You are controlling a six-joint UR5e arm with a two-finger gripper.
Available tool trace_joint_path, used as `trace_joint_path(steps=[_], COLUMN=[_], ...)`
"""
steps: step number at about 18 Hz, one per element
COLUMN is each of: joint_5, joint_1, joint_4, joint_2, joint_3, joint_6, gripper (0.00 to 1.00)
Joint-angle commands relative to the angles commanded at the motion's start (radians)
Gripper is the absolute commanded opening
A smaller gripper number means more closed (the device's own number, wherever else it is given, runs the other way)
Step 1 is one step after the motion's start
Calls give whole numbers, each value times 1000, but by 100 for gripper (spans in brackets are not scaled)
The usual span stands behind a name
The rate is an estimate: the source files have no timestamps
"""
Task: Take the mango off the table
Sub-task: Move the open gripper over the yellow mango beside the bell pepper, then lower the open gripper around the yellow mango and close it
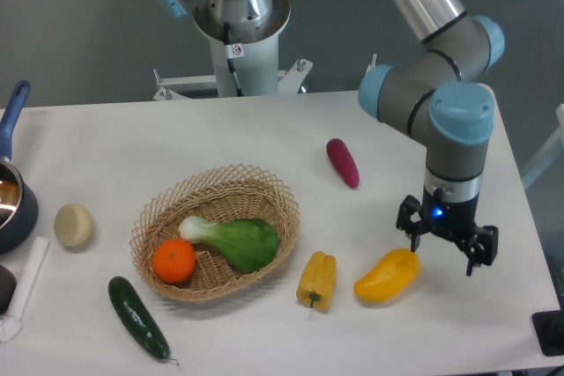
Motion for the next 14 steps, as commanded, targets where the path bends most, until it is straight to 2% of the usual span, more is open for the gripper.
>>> trace_joint_path(steps=[8,14], joint_5=[5,15], joint_1=[-26,-37], joint_4=[-5,-8], joint_2=[-8,-8], joint_3=[-54,-86], joint_6=[8,95], gripper=[100,100])
